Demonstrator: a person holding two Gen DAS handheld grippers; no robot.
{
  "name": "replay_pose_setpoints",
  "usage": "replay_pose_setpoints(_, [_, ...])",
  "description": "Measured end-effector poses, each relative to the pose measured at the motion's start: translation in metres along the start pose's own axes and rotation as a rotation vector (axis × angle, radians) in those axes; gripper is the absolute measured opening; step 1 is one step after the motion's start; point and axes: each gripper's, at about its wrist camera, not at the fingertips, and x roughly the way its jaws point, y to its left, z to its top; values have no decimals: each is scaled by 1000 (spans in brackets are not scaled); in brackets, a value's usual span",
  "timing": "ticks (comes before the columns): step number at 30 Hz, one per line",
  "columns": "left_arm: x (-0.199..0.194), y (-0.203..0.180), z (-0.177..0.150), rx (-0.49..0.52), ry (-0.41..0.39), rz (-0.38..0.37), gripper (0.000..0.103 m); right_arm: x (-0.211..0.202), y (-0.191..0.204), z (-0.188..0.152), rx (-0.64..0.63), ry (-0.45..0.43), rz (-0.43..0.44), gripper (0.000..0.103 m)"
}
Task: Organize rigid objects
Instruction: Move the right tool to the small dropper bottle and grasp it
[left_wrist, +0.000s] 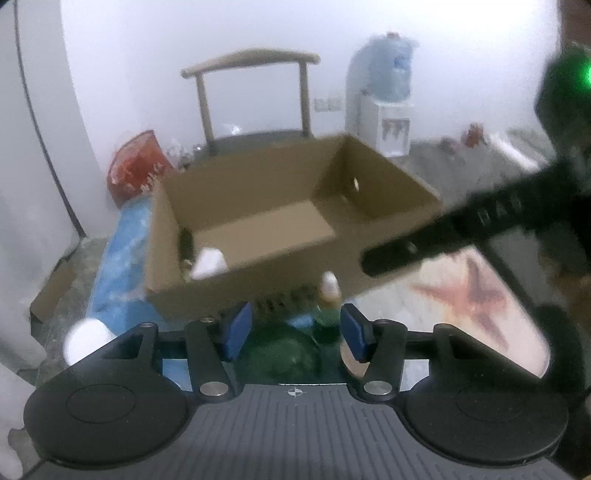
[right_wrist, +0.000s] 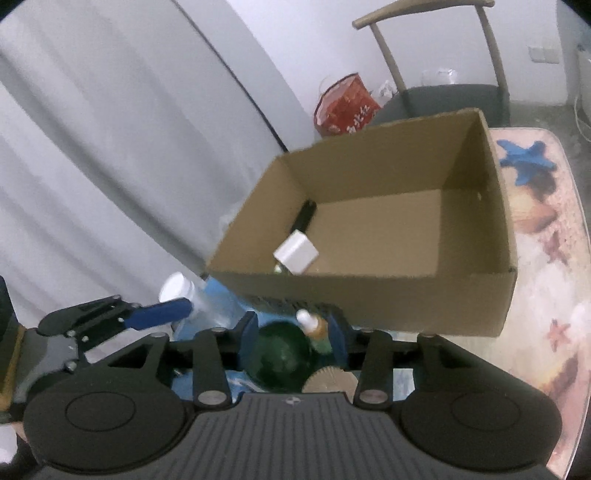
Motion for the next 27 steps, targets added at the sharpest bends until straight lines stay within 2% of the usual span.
replay_pose_setpoints(6, [33,-15,-17,24,1,11,53,20,11,-2,-89,47,-42,45])
replay_pose_setpoints(11, [58,-13,-13,-2,-1,-25,53,39,15,1,-156,66,-77,45])
replay_pose_setpoints(17, [78,-11,-9,-4,12,-34,52,58,6,9,-163,99,-79,45])
replay_pose_setpoints(20, [84,-8,-8,-12,13,-38,52,63,1,12,-155,109,-80,41])
replay_pose_setpoints(27, [94,-7,-8,-16,25,-40,43,71,-10,17,-112,136,-46,34])
